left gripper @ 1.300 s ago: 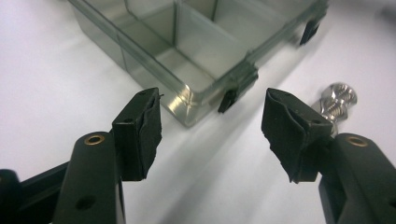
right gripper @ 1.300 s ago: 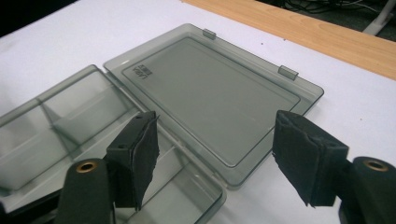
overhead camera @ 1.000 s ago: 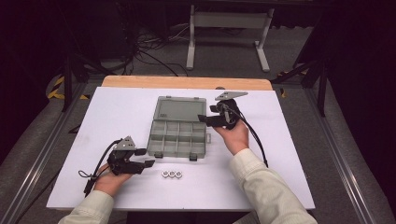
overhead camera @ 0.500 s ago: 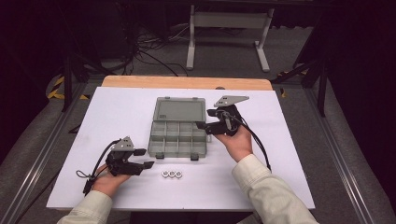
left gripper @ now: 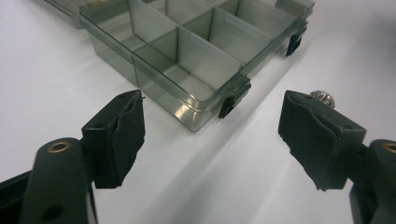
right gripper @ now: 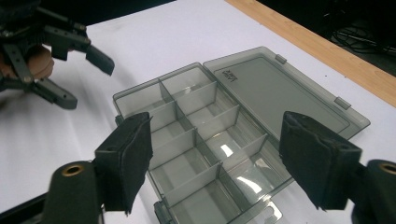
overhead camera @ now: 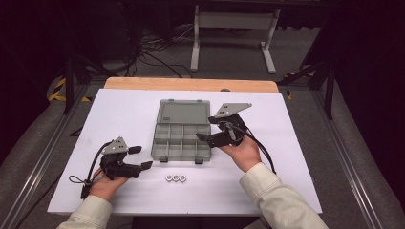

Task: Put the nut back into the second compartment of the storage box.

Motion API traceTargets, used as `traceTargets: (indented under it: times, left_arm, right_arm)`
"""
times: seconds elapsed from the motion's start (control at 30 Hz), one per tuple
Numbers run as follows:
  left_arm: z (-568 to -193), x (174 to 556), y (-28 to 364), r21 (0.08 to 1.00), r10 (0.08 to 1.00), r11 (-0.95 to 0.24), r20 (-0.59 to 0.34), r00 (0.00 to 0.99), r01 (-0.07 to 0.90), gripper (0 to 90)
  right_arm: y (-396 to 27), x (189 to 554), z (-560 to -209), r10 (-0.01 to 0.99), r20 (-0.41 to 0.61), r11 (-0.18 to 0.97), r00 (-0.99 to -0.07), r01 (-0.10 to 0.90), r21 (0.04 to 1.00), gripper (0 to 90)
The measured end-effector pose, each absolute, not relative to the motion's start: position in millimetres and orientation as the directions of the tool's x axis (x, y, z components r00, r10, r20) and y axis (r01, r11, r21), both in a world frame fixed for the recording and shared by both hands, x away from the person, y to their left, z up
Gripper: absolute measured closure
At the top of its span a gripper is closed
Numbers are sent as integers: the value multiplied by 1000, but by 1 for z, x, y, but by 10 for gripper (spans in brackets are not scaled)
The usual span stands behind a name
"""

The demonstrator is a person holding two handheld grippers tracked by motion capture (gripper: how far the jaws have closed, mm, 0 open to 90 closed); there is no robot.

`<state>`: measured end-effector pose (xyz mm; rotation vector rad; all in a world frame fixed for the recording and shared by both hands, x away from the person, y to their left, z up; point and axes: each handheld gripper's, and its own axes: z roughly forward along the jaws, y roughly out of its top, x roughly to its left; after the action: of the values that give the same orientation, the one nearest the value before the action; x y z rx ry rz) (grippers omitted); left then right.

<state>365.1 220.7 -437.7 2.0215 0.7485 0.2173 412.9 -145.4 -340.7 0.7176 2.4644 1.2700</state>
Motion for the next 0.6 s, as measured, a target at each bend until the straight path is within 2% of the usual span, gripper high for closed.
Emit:
traceTargets:
  times: [0.03,0.27,0.6]
  left_arm:
    - [-437,365,222,832,587,-370,-135,798,413,204]
    - [-437,362,228,840,599,-357,-129,790,408,181]
    - [-436,359,237,851,616,-340,-121,779,401,173]
  right_arm:
    - [-144,412,-340,535,-23,500,-845,294,814,255]
    - [-137,405,-339,504,-37,542,-863,282,792,263]
    - [-124,399,-340,446,-59,603,-893,251,758,213]
